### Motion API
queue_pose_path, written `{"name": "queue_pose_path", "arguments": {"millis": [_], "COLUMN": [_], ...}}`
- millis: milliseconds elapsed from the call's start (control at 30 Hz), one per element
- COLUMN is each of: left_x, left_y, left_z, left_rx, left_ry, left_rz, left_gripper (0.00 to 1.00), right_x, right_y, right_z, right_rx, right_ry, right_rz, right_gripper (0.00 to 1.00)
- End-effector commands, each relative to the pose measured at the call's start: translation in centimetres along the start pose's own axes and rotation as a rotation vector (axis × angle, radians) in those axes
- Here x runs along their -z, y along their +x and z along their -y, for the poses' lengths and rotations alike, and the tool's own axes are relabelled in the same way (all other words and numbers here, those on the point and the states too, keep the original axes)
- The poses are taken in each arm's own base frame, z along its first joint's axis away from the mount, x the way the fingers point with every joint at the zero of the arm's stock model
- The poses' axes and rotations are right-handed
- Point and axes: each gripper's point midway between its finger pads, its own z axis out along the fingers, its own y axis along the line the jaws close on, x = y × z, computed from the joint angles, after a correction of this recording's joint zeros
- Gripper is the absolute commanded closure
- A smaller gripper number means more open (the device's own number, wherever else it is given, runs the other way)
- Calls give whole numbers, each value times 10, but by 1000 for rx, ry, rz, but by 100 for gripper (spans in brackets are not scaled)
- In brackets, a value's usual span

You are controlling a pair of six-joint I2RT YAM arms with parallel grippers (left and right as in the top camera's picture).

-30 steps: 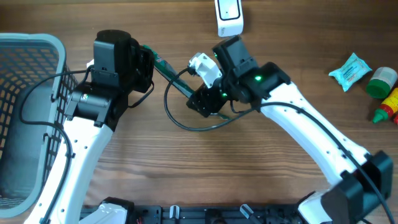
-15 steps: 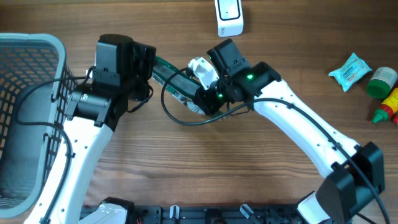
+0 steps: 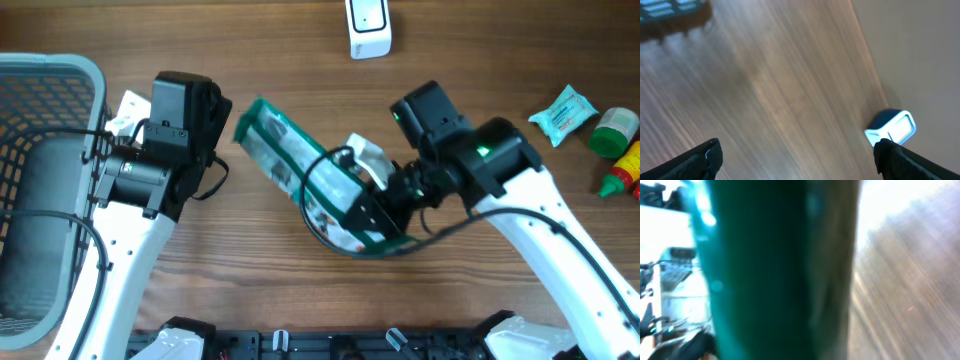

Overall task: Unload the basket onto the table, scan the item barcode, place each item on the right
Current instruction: 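Rotate the gloves pack with the right gripper and raise it toward the scanner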

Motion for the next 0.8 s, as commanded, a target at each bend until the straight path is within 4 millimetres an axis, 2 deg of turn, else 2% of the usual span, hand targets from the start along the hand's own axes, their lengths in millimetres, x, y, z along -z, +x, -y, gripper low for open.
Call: {"name": "queue_pose_path", "arguments": {"millis": [0, 133, 267, 400, 567, 767], "left_x": [4, 6, 8, 8, 8, 8], "left_y": [-8, -8, -6, -5, -5, -5], "left_z": [-15, -38, -48, -52, -52, -52], "left_rx": [-33, -67, -83, -88, -88, -88], "left_ry": [-54, -151, -192, -206, -206, -206], "left_rz": [44, 49, 38, 33, 33, 33], "left_gripper": [0, 0, 0, 0, 0, 0], "right_x": [16, 33, 46, 52, 52, 53], "right_y": [10, 25, 33, 36, 34, 23], "right_z": [-45, -74, -92, -100, -99, -97], "right_rx": [160, 238, 286, 318, 257, 247], "right_ry": [-153, -191, -195, -189, -194, -181], "right_rz": [47, 85, 128, 155, 152, 186], "right_gripper": [95, 95, 96, 95, 95, 95]}}
